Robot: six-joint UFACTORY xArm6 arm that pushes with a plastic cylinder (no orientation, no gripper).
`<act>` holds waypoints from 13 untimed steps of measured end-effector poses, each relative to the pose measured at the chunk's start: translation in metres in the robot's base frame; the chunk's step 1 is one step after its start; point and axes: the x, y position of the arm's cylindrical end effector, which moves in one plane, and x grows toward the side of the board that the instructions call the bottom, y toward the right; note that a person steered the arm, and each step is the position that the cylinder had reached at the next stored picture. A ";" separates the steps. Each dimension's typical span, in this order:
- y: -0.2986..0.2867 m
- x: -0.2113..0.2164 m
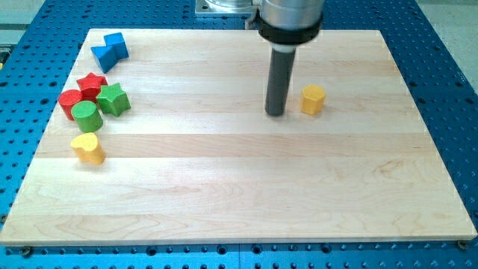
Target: Push the yellow blocks parallel to each other
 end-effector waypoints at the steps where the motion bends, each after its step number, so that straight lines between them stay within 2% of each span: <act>1: 0.056 0.010; 2: 0.076 0.048; 3: -0.035 0.164; 4: -0.214 0.202; 5: -0.354 0.183; 6: -0.357 0.151; 7: -0.333 0.128; 8: -0.364 0.113; 9: -0.244 0.115; 10: -0.157 0.114; 11: -0.154 0.119; 12: -0.232 0.148; 13: -0.217 0.106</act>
